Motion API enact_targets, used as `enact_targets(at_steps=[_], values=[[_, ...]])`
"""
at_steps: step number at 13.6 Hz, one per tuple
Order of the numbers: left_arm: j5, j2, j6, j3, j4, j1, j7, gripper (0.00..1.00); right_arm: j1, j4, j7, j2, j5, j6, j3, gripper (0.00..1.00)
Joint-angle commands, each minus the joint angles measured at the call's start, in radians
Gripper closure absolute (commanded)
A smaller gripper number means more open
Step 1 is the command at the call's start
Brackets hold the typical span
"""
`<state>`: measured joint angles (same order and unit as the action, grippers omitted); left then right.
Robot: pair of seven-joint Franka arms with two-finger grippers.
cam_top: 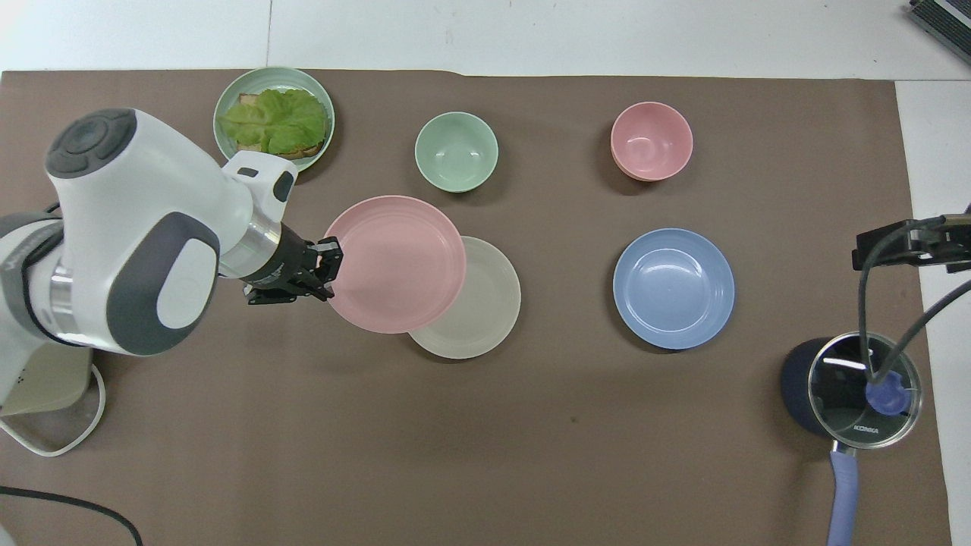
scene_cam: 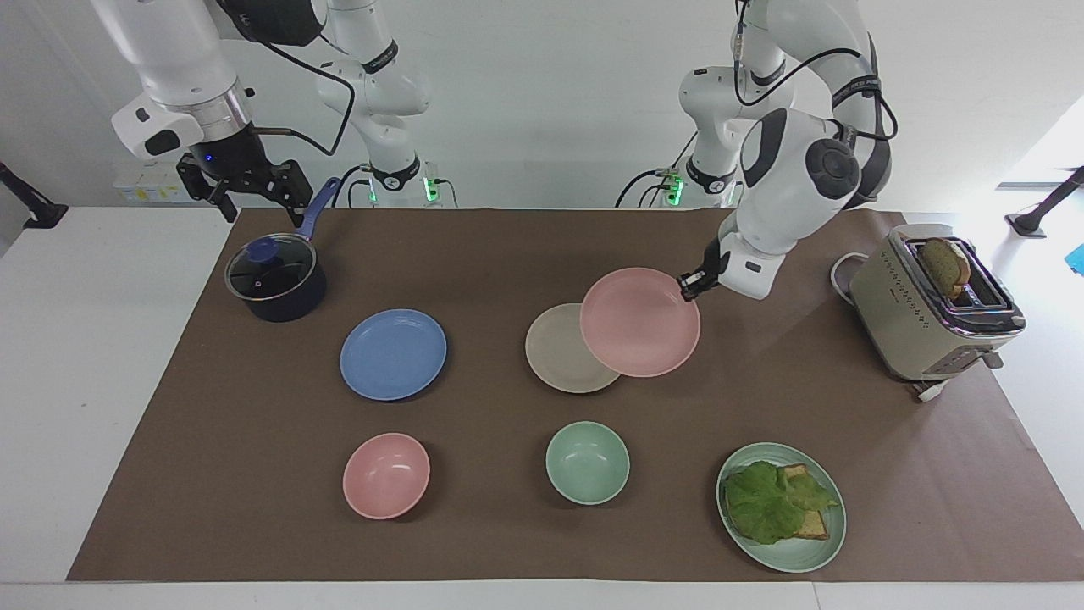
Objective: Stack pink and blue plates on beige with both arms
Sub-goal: 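Carry the pink plate onto the beige plate and release it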
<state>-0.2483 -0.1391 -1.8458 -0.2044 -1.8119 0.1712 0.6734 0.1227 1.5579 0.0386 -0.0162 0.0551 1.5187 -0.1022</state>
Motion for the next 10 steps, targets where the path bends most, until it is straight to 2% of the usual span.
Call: enact_targets(at_steps=[1,3,5,7,8,9,10], values=[[-0.046,-0.004,-0.183,0.017,-0.117,0.069,0.011,1.0,0.008,0.002,0.018,-0.007,0.002,-0.003,-0.005,0.0],[-0.048,-0.01,-0.277,0.017,-0.178,0.082,0.008,1.0,0.008,0.002,0.018,-0.007,0.002,-0.003,-0.005,0.0],[-0.049,-0.049,-0.311,0.017,-0.181,0.094,0.008,1.0,0.008,0.002,0.018,-0.007,0.002,-0.003,-0.004,0.0],[-0.049,-0.05,-0.322,0.017,-0.181,0.105,0.005,1.0,0.008,0.002,0.018,-0.007,0.002,-0.003,-0.005,0.0],[-0.049,-0.05,-0.32,0.017,-0.181,0.106,0.005,0.9,0.009,0.002,0.018,-0.007,0.002,-0.003,-0.004,0.0],[-0.049,-0.05,-0.32,0.017,-0.181,0.109,-0.001,0.19,0.009,0.002,0.018,-0.007,0.002,-0.003,-0.004,0.0],[-0.049,-0.05,-0.32,0.017,-0.181,0.113,0.0,0.0,0.008,0.002,0.018,-0.007,0.002,-0.003,-0.004,0.0]])
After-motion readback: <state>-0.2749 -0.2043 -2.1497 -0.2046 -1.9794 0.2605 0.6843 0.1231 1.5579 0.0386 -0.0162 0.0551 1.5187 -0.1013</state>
